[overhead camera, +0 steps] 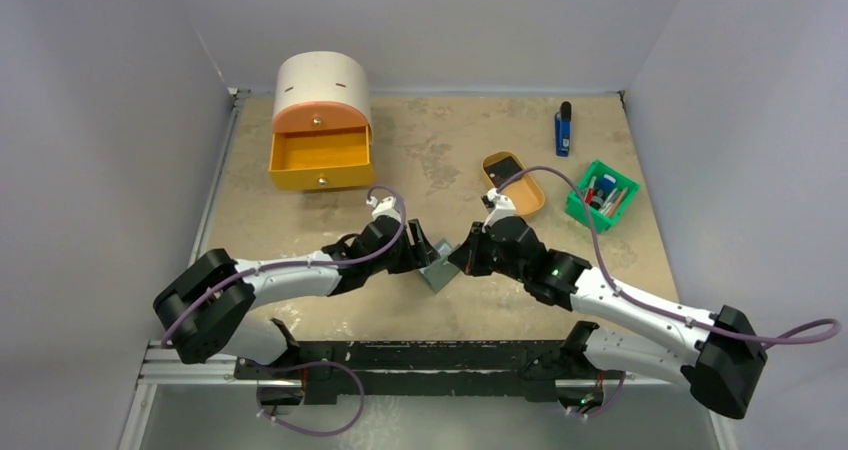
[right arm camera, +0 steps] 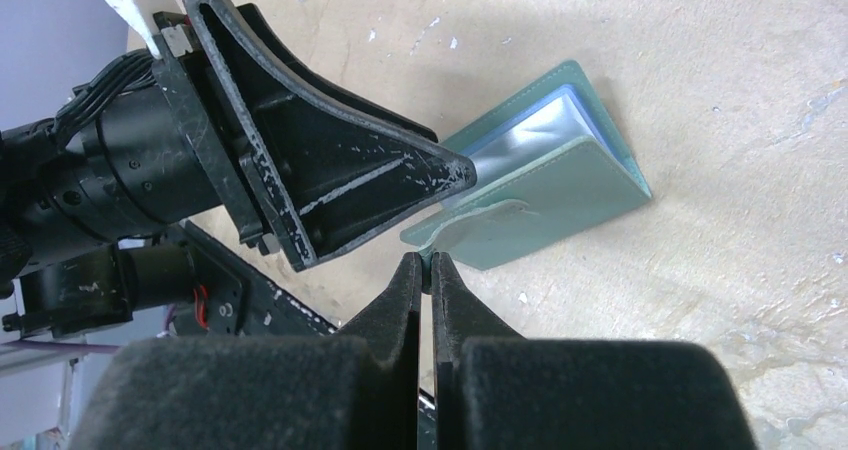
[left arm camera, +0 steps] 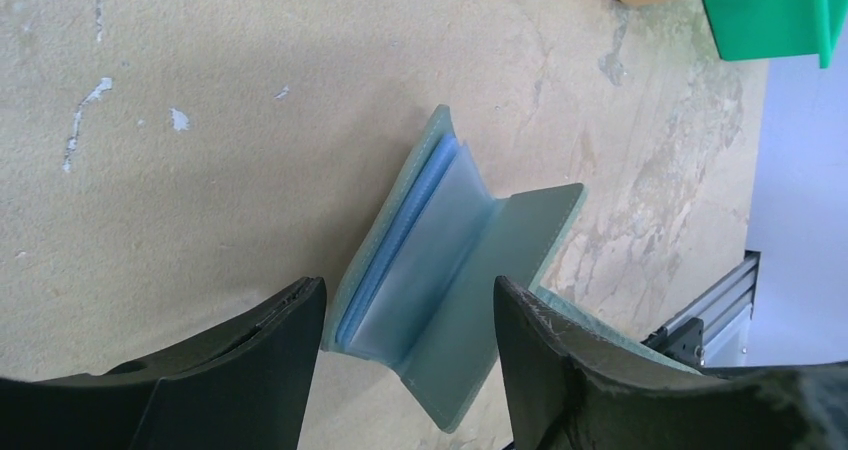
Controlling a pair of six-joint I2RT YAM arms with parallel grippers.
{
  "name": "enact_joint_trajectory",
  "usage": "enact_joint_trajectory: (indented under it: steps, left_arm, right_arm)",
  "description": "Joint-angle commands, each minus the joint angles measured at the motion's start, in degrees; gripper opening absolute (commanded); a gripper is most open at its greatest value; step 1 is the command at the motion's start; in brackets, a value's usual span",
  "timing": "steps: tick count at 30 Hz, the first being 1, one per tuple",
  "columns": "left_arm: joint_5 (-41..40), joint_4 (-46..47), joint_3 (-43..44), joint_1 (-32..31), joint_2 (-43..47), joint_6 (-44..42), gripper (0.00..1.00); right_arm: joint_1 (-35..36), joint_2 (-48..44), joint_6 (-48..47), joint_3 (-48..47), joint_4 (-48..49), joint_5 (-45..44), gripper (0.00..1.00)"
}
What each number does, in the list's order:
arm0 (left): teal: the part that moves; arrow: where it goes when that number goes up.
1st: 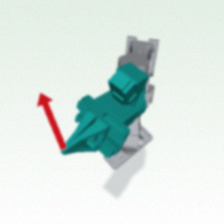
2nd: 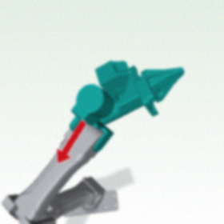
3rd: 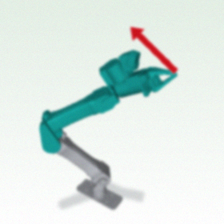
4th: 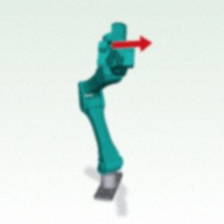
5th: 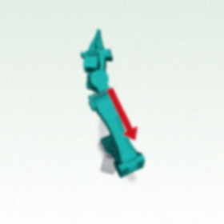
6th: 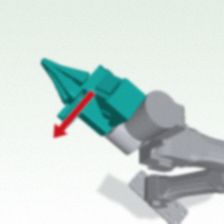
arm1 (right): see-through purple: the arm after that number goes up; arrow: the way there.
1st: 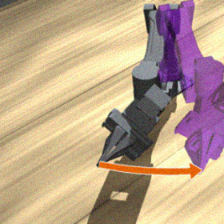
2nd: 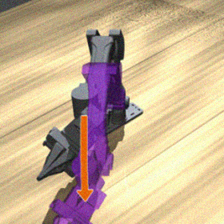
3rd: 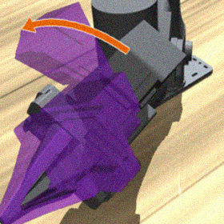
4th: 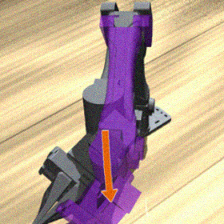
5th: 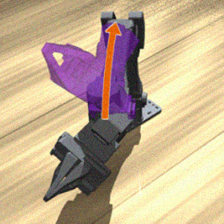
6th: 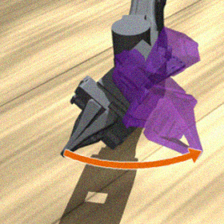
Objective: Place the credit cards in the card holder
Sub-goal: Open the card holder at the center of the board.
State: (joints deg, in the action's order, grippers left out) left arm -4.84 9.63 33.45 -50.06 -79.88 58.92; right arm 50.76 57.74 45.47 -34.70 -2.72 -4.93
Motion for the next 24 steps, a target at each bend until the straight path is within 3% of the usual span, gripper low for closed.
enact_joint_trajectory:
  steps: [1, 16, 24]
  left_arm:
    - [-2.8, 1.0, 0.6, -0.3, -0.4, -0.9, 0.61]
    - [-3.5, 2.7, -0.2, -0.3, -7.7, -2.0, 0.56]
    - [-2.4, 4.2, 0.0, -0.3, -10.2, -2.7, 0.48]
  right_arm:
    - [0.0, -2.4, 0.8, 1.0, 0.5, -0.8, 0.00]
    - [0.0, -9.2, 3.8, 6.3, -6.2, -7.2, 0.00]
    - [0.0, -6.2, 12.9, 3.1, -23.8, -13.2, 0.00]
